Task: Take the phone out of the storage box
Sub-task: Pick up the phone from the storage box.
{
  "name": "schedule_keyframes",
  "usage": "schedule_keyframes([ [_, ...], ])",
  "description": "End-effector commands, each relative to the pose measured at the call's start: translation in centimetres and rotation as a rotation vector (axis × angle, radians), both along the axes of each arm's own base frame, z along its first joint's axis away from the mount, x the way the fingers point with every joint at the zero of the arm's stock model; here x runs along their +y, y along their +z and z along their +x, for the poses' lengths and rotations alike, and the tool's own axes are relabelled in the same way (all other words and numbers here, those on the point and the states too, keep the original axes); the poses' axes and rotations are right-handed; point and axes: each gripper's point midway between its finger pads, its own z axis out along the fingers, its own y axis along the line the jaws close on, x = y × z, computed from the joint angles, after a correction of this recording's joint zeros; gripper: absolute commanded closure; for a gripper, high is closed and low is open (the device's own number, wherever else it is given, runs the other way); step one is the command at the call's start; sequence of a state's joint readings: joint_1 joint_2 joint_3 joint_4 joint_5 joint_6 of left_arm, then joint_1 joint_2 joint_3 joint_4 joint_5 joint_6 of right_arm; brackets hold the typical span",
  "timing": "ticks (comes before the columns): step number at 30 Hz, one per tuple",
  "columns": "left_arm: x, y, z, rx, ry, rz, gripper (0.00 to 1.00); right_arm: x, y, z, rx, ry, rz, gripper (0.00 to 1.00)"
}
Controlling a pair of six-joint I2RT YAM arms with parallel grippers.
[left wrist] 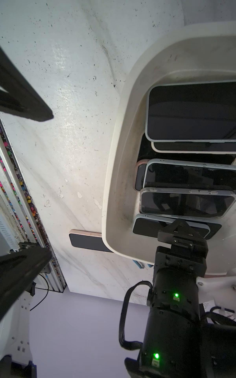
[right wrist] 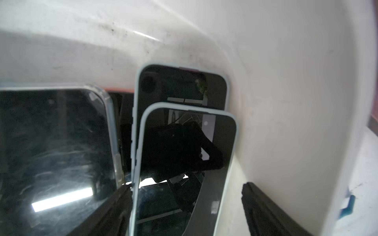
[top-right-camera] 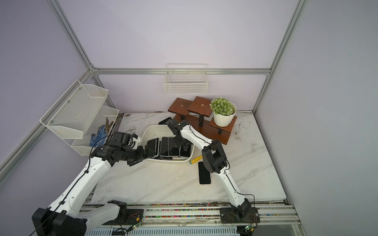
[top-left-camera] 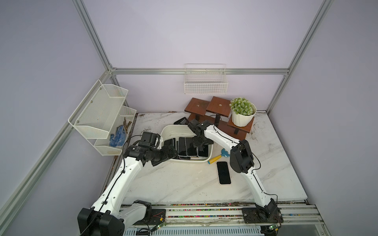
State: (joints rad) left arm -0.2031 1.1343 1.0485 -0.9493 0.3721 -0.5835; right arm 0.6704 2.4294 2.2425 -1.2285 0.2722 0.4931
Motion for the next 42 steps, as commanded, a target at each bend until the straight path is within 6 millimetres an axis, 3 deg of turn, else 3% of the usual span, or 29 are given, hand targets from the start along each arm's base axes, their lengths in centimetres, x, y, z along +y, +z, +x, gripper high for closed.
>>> schedule_keyframes([
  [1,-0.3,0.2,0.4,-0.014,0.001,-0.031,0.00,-4.1,0.9,-1.0,0.038,-0.009,-0.161,0.20],
  [6,-0.4,0.1,0.3,-0.014,-0.002,-0.036,0.00,-3.5,0.7,-1.5,0.059,-0.003,-0.135,0.25],
  [13,-0.4,0.0,0.1,-0.014,-0.004,-0.037,0.00,-2.5,-0.8,-2.7,0.140,0.007,-0.082,0.13],
  [24,-0.5,-0.2,0.2,-0.012,-0.002,-0.047,0.00,-3.0,-1.0,-5.3,0.203,0.025,-0.102,0.11],
  [42,-1.0,-0.2,0.6,-0.017,-0.004,-0.079,0.00,-6.7,3.6,-5.3,0.101,0.011,-0.258,0.30],
])
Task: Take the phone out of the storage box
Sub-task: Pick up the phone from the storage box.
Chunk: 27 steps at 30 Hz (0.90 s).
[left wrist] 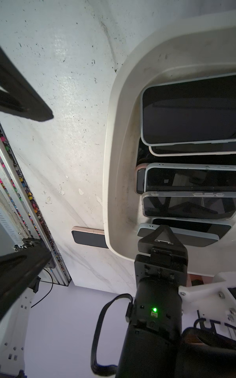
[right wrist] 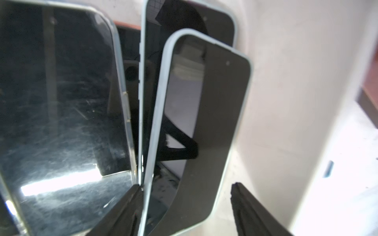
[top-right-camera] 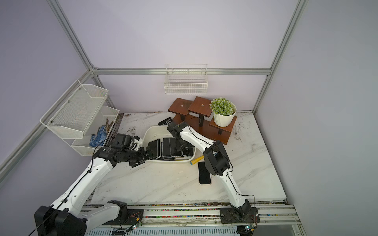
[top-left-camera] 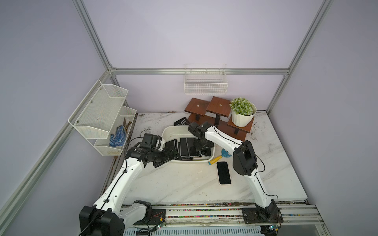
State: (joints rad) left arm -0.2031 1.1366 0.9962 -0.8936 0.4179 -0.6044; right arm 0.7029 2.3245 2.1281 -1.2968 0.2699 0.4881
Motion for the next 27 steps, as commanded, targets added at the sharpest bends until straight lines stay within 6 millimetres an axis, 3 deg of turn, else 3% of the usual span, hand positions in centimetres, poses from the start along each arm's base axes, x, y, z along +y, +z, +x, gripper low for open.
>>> schedule_keyframes([
  [1,-0.3,0.8,0.7,-0.035,0.004,-0.033,0.00,-5.8,2.2,-1.5,0.030,-0.019,-0.215,0.30],
  [6,-0.4,0.8,0.9,-0.034,0.004,-0.036,0.00,-6.2,2.2,-1.5,0.032,-0.011,-0.237,0.32],
  [8,-0.4,0.8,1.0,-0.037,0.003,-0.035,0.00,-6.3,2.0,-1.7,0.039,-0.008,-0.246,0.40],
  [14,-1.4,0.7,1.5,-0.036,-0.022,-0.072,0.00,-6.4,2.4,-1.4,0.026,0.002,-0.244,0.40],
  [20,-4.3,0.2,2.4,-0.025,-0.099,-0.091,0.00,-6.3,1.5,-1.5,0.047,0.006,-0.237,0.40],
  [25,-8.6,-1.1,3.1,-0.007,-0.231,-0.072,0.03,-6.4,1.7,-1.4,0.038,0.003,-0.223,0.40],
  [27,-10.0,-2.8,3.6,0.021,-0.282,-0.033,0.08,-6.6,1.8,-1.2,0.037,0.000,-0.219,0.40],
])
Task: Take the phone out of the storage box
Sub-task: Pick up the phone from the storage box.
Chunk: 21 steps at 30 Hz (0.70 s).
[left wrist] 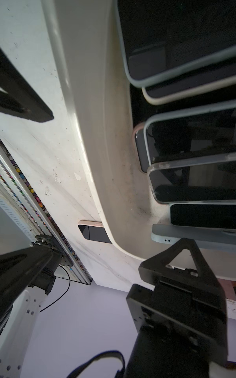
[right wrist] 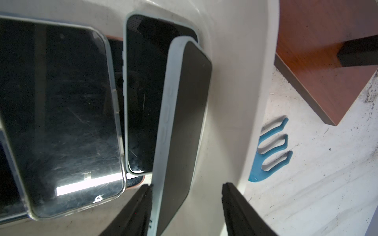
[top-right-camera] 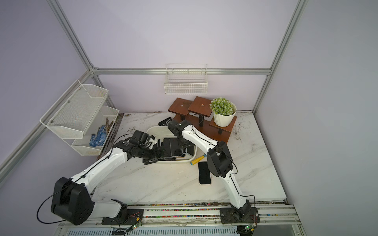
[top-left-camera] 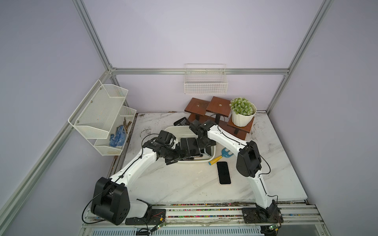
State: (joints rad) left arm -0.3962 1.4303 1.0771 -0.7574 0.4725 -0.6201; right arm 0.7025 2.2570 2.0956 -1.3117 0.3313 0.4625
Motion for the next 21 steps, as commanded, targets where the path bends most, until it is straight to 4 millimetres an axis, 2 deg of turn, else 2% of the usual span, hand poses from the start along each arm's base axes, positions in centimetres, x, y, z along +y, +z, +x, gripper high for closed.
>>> schedule_keyframes([
  [1,-3.0,0.5,1.9,-0.075,-0.099,-0.008,0.12,-5.3,-0.7,-1.1,0.086,-0.025,-0.180,0.40],
  [9,-6.5,-0.2,4.4,-0.119,-0.206,-0.024,0.26,-5.8,-0.6,-1.2,0.089,-0.029,-0.171,0.40],
  [12,-8.1,-0.6,5.0,-0.139,-0.249,-0.061,0.34,-6.1,-0.8,-1.2,0.092,-0.033,-0.163,0.41],
  [14,-9.4,-0.7,5.2,-0.153,-0.279,-0.098,0.44,-6.2,-0.9,-1.2,0.096,-0.033,-0.161,0.41],
  [18,-11.4,-1.7,5.6,-0.164,-0.315,-0.142,0.70,-6.3,-1.1,-1.0,0.100,-0.035,-0.154,0.41],
  [21,-11.9,-3.1,5.9,-0.140,-0.299,-0.141,0.75,-6.3,-1.3,-0.9,0.103,-0.037,-0.144,0.41],
])
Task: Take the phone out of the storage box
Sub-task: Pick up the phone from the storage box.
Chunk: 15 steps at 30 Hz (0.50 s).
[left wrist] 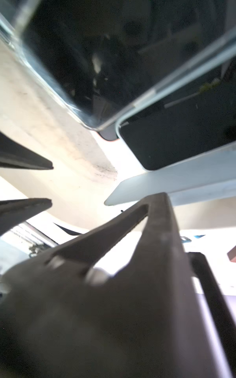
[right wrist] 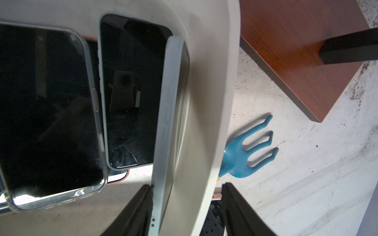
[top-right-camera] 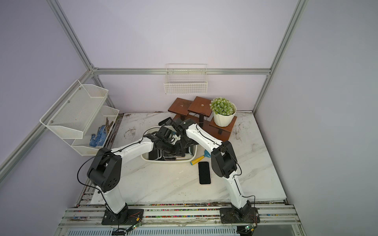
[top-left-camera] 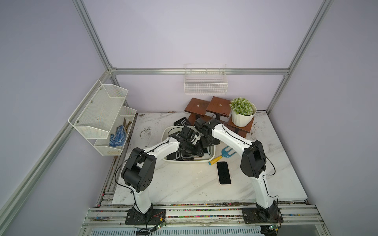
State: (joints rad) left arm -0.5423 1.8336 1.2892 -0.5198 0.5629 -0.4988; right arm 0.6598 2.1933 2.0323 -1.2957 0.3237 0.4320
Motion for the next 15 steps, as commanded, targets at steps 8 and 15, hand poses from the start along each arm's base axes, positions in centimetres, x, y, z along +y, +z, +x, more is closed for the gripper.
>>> schedule_keyframes([
  [8,-2.7,-2.0,2.4,0.003,0.038,-0.070,0.75,-2.9,-2.4,-1.1,0.108,-0.013,-0.065,0.37],
  [15,-3.1,-3.4,3.0,0.030,0.052,-0.067,0.75,-1.6,-1.2,-0.6,0.078,-0.044,0.091,0.19],
])
